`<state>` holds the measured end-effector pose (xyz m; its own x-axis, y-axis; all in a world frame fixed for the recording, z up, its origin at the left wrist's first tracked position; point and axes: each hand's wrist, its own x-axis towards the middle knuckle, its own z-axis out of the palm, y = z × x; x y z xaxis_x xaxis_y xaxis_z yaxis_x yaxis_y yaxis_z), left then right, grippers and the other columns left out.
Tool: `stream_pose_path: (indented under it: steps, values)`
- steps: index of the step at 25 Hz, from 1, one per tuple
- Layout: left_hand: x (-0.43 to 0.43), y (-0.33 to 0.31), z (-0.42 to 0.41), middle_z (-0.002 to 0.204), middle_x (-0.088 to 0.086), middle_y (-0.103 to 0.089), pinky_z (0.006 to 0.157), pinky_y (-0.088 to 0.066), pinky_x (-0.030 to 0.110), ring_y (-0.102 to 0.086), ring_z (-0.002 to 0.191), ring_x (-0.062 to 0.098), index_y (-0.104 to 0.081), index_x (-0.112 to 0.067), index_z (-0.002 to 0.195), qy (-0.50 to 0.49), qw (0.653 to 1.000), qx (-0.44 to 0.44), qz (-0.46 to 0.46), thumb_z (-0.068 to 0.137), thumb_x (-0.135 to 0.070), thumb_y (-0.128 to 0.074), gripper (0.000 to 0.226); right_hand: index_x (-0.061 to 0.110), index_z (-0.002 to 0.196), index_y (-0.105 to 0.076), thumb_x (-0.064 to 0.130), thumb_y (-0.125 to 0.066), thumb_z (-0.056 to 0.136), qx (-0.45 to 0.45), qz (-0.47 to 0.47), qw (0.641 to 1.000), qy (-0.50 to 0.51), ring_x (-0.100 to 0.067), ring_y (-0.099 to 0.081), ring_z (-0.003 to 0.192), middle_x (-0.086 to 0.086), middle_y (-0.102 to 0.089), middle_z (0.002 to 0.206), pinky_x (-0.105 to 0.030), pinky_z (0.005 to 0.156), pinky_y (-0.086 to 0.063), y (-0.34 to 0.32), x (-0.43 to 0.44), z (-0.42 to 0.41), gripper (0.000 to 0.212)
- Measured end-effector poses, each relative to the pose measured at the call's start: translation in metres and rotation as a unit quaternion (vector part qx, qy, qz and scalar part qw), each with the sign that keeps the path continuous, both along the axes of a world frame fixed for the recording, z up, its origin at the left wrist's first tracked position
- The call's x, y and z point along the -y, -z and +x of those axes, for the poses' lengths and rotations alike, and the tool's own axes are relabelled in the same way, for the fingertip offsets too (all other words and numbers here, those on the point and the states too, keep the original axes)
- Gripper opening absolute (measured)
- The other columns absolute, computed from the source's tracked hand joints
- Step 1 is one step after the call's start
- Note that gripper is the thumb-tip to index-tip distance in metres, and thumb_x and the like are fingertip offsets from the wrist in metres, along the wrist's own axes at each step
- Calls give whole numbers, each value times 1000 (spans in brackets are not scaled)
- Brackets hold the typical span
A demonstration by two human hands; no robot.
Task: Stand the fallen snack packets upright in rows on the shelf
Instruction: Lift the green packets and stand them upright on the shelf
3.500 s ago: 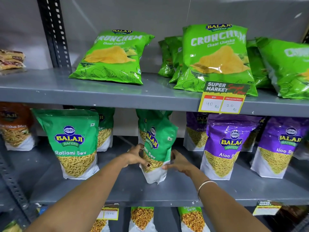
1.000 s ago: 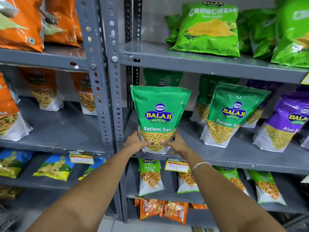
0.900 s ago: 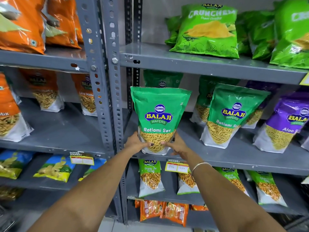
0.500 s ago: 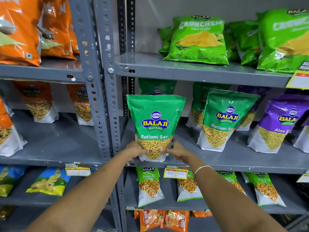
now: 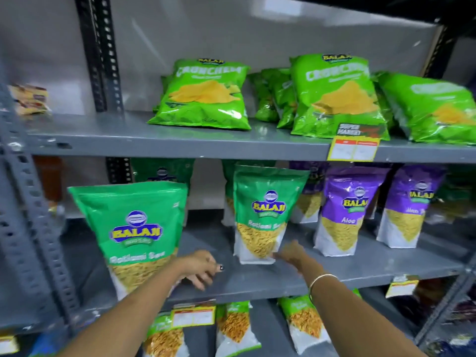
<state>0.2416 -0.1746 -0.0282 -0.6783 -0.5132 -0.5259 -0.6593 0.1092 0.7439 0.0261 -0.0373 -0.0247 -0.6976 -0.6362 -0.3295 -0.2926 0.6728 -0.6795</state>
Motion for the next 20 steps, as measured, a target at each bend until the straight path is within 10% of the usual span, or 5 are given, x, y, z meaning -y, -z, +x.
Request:
stream_pose_path:
  steps: [4, 9, 14, 20]
  values:
    - [-6, 6, -83, 153, 9, -30, 111, -33, 35, -34, 139, 25, -17, -2, 147, -129, 981, -116, -85, 75, -18, -74, 94, 7, 141, -26, 25, -85, 62, 103, -180, 977, -38, -25, -40, 133, 0, -40, 133, -38, 109, -38, 11, 10, -61, 100]
    - [-12, 29, -110, 131, 18, -58, 97, -45, 33, -57, 117, 27, -47, 4, 125, -203, 965, -149, -68, 69, -6, -77, 64, 15, 105, -45, -14, -66, 74, 197, -225, 940, -166, -8, -60, 91, 5, -62, 97, -6, 66, -53, 16, 20, -70, 47]
    - [-20, 43, -100, 116, 15, -68, 97, -49, 48, -64, 106, 30, -56, -2, 112, -221, 963, -86, -127, 60, -28, -81, 63, 9, 122, -43, -6, -77, 67, 187, -242, 941, -142, -28, -53, 120, -16, -54, 133, -38, 99, -47, 26, 3, -65, 66]
    - [-63, 19, -84, 120, 13, -66, 96, -49, 42, -61, 111, 29, -58, -5, 107, -212, 961, -52, -169, 68, -26, -79, 49, 10, 140, -31, 5, -75, 73, 164, -200, 954, -151, -28, -47, 128, -9, -49, 139, -33, 86, -46, 13, -30, -51, 81]
